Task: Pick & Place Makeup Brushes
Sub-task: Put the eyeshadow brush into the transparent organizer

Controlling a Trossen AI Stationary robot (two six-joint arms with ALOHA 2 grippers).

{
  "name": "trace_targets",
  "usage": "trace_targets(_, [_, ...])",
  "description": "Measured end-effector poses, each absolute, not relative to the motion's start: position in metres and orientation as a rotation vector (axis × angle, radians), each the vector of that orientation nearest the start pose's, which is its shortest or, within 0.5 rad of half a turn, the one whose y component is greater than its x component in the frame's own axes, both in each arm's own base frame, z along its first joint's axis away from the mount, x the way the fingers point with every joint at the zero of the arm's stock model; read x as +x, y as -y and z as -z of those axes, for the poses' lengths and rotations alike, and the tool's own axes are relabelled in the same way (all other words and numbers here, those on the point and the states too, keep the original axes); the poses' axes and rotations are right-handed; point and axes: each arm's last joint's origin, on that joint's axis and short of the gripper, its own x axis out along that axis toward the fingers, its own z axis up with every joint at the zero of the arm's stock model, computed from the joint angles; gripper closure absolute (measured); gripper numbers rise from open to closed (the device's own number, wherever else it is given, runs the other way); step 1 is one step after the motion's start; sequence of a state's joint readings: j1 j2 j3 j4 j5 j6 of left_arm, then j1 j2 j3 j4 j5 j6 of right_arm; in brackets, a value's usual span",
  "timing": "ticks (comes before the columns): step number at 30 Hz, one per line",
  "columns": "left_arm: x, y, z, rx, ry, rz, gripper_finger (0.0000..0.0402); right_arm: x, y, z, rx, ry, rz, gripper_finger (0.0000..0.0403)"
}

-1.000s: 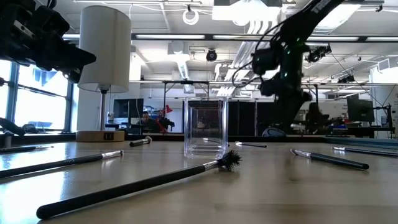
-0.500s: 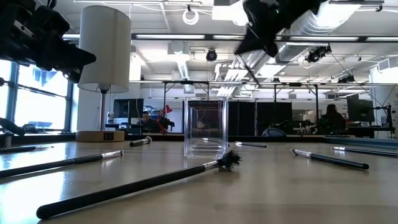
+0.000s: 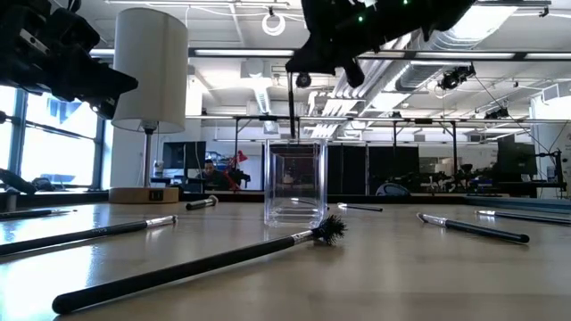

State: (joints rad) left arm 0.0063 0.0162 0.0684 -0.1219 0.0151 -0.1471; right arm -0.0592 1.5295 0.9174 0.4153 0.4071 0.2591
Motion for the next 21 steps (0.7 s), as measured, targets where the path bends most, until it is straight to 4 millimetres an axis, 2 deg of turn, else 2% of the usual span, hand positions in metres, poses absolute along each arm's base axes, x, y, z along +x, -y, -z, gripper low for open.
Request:
trace_targets(7, [0.094,0.0,-0.174,-0.148,-0.07,0.004,0.0401,0.34,0.018,-0.226,0.256,-0.184,0.55,0.0402])
trace_targets(15, [0.094,0.0,-0.174,-0.148,-0.071,0.004,0.0401,0.342,0.012,-0.212,0.274,-0.234,0.52,0.04])
trace_targets(21, [0.094,0.0,-0.174,-0.148,-0.071,0.004,0.0401,0.342,0.012,-0.212,0.275,-0.241,0.507,0.0372])
